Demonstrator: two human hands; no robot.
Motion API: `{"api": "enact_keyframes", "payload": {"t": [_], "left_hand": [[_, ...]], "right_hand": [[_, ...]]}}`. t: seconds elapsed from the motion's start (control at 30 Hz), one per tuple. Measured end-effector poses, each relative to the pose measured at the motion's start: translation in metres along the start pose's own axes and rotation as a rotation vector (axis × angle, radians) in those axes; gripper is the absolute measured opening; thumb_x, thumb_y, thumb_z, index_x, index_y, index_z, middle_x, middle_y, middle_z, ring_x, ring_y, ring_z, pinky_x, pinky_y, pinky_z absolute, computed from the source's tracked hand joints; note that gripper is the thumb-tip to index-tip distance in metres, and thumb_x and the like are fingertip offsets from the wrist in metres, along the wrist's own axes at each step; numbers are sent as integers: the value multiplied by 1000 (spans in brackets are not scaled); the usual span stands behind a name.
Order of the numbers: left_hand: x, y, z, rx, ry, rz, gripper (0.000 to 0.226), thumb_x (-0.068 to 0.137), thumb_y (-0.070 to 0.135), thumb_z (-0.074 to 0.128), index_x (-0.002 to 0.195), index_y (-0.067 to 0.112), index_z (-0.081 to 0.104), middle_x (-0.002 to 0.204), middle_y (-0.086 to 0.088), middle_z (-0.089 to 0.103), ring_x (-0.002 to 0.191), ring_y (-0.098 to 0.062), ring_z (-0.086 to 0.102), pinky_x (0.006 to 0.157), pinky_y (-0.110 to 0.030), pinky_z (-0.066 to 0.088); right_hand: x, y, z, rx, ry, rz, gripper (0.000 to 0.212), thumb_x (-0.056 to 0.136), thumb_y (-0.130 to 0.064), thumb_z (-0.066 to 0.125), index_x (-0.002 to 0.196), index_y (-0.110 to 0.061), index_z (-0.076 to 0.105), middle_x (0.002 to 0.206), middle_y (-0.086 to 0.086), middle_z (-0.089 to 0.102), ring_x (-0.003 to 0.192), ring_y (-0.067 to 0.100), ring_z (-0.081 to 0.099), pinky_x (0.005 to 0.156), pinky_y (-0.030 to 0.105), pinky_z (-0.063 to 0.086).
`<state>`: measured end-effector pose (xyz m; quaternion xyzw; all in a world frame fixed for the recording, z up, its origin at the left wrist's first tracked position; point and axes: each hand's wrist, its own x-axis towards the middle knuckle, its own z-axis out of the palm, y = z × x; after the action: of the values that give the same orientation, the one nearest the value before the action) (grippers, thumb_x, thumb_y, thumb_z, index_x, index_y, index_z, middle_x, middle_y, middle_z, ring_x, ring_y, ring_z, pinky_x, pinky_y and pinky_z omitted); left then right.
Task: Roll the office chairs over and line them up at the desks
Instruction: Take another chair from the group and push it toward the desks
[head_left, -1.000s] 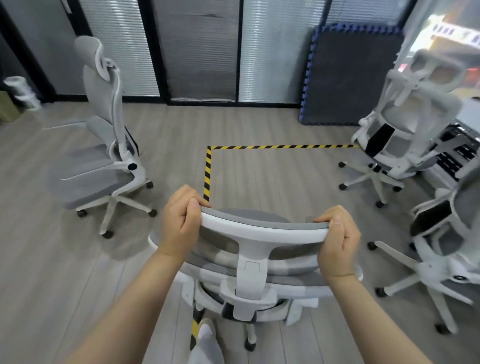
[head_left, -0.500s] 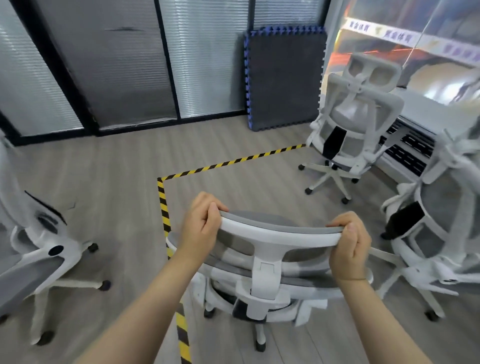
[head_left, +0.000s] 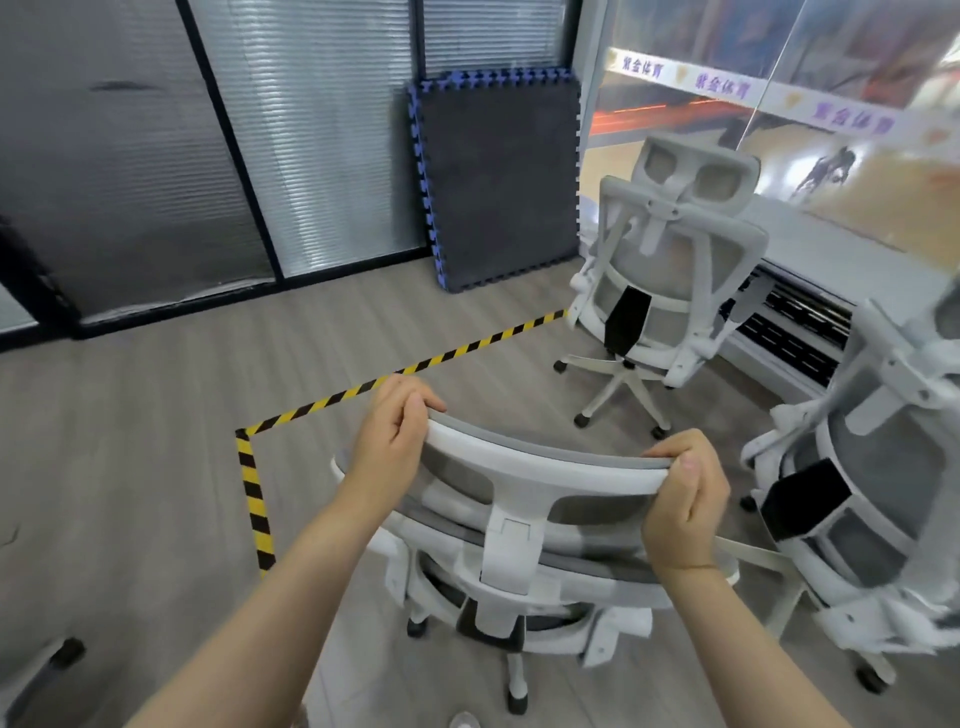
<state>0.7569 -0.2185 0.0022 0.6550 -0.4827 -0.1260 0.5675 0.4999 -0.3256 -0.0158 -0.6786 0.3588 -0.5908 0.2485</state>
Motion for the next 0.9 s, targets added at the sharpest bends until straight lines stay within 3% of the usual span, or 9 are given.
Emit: {"api": "enact_keyframes", "payload": {"t": [0.13, 0.23, 0.5, 0.63, 0.9], "left_hand": [[67, -21, 15, -7, -32, -15, 33, 97, 23, 32, 84, 17, 61, 92, 9, 56, 96, -8, 55, 85, -13, 39], [116, -39, 25, -29, -66, -13, 31, 96, 27, 33, 82, 23, 61, 93, 9, 56, 95, -8, 55, 84, -14, 39], [226, -74, 49, -45, -140, 30, 30, 96, 21, 33, 82, 15, 59, 92, 3, 55, 92, -7, 53, 82, -15, 40], [267, -86, 55, -11, -190, 63, 31, 96, 23, 33, 81, 15, 59, 88, 11, 53, 91, -8, 52, 80, -18, 40], [319, -100, 55, 180, -286, 228, 37, 101, 27, 27, 84, 19, 58, 85, 11, 53, 87, -8, 47, 78, -28, 39]], "right_hand": [[43, 27, 32, -44, -8, 27, 39, 93, -22, 28, 69, -3, 52, 67, 10, 50, 65, 23, 48, 60, 36, 38], [73, 45, 55, -68, -11, 49, 38, 94, -22, 28, 70, -3, 51, 68, 9, 50, 66, 24, 48, 62, 34, 38], [142, 83, 111, -127, 51, 90, 36, 94, -25, 27, 73, -10, 52, 71, 2, 51, 68, 14, 48, 64, 24, 36], [164, 96, 132, -174, 79, 148, 36, 95, -26, 26, 79, -11, 54, 79, 2, 54, 77, 15, 51, 71, 26, 41], [189, 98, 153, -324, 59, 310, 38, 100, -29, 24, 97, -14, 59, 97, -1, 59, 94, 4, 53, 82, 13, 39]]}}
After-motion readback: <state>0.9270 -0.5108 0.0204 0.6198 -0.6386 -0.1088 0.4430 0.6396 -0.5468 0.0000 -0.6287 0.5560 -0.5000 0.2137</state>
